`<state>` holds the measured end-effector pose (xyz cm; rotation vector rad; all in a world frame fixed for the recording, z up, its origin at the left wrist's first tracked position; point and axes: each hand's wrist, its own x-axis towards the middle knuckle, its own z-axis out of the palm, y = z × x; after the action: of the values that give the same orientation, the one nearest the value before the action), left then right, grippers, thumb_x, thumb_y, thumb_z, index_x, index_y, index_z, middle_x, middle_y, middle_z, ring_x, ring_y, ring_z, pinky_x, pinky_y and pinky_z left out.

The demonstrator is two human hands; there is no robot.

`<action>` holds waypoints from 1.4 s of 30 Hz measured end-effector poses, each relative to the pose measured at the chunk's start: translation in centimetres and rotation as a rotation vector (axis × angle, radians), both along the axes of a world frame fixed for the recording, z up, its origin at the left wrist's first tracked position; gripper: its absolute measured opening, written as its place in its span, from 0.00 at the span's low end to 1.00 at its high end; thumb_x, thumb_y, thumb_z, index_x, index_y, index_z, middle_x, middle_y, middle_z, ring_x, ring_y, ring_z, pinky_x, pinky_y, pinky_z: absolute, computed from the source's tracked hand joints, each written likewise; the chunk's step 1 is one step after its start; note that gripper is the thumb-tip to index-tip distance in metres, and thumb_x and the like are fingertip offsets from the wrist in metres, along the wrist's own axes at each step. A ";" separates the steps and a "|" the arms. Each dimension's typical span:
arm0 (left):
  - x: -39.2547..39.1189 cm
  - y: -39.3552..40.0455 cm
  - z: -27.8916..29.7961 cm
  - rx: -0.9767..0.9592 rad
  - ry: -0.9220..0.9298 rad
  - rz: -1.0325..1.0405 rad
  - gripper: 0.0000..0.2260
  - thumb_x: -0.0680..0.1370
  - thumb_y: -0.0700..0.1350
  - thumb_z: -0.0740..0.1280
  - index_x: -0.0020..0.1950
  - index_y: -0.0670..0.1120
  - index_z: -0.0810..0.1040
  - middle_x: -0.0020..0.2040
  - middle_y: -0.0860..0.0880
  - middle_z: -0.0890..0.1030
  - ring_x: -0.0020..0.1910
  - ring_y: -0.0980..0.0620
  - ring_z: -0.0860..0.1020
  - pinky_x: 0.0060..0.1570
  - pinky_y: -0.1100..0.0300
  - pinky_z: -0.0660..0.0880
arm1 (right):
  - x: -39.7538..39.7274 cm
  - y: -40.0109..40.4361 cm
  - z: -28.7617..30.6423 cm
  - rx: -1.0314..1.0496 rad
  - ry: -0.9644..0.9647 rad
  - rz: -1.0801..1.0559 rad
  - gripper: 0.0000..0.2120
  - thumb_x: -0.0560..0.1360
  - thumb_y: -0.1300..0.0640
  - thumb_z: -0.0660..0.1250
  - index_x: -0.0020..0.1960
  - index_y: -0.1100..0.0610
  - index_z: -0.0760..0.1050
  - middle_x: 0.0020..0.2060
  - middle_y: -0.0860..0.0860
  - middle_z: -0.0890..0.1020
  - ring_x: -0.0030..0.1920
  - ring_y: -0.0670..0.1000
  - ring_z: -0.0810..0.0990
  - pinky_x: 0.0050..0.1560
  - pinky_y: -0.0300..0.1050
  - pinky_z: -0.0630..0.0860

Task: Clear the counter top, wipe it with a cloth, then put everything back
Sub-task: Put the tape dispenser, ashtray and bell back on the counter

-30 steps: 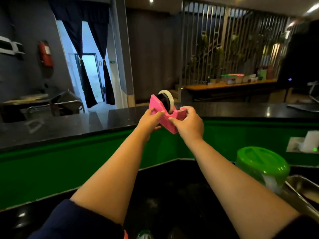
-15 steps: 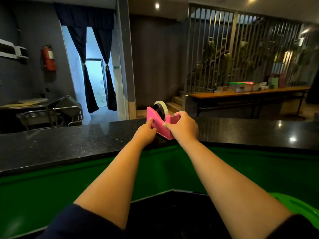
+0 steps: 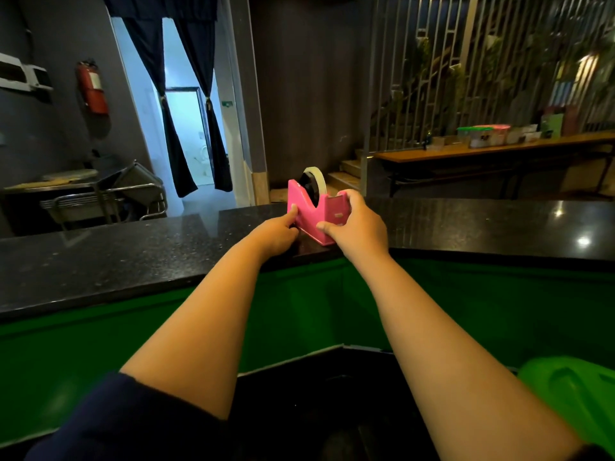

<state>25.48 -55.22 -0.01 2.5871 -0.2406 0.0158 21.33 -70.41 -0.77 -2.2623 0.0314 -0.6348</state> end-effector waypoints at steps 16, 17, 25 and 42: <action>-3.7 2.3 -0.5 -0.103 -0.177 -0.026 0.18 0.79 0.39 0.59 0.68 0.51 0.73 0.65 0.49 0.77 0.59 0.51 0.75 0.61 0.55 0.71 | -2.3 2.6 -1.1 0.138 -0.007 -0.024 0.36 0.73 0.53 0.72 0.76 0.51 0.58 0.67 0.53 0.73 0.65 0.56 0.73 0.58 0.49 0.74; -4.9 2.8 -0.8 -0.135 -0.239 -0.023 0.17 0.79 0.39 0.59 0.66 0.51 0.75 0.62 0.50 0.78 0.55 0.53 0.75 0.57 0.57 0.72 | -3.3 3.1 -1.6 0.144 -0.032 -0.024 0.36 0.74 0.54 0.71 0.77 0.53 0.57 0.69 0.53 0.70 0.68 0.55 0.71 0.61 0.49 0.73; -17.8 8.5 -6.9 -0.337 -0.457 -0.092 0.14 0.76 0.35 0.62 0.51 0.50 0.83 0.47 0.54 0.79 0.41 0.62 0.74 0.44 0.70 0.69 | -14.4 9.3 -9.2 0.158 -0.131 0.118 0.26 0.76 0.60 0.68 0.73 0.55 0.67 0.70 0.54 0.71 0.71 0.52 0.67 0.69 0.42 0.63; -34.4 21.8 -31.8 -0.136 0.146 0.210 0.35 0.70 0.60 0.72 0.73 0.56 0.63 0.77 0.51 0.51 0.76 0.44 0.50 0.71 0.42 0.60 | -30.9 17.6 -29.8 0.190 0.525 0.259 0.30 0.73 0.53 0.72 0.72 0.50 0.66 0.71 0.49 0.66 0.72 0.49 0.65 0.64 0.38 0.64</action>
<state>-8.96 -33.38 -31.85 2.4525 0.0836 -0.0779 -9.53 -52.83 -30.58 -2.1394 0.0524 0.1031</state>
